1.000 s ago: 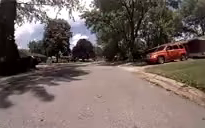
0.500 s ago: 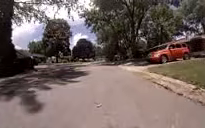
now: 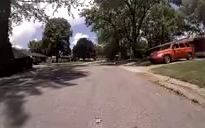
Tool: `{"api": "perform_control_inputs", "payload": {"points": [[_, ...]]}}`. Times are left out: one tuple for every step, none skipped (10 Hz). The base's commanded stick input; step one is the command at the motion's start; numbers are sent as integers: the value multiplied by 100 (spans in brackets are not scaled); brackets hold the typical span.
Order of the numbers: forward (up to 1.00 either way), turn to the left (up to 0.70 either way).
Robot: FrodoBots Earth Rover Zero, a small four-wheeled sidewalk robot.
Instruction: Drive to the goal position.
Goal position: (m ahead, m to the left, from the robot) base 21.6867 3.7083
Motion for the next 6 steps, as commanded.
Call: {"api": "perform_control_inputs", "payload": {"points": [[70, -12], [70, 0], [70, 0], [70, 0], [70, 0], [70, 0]]}}
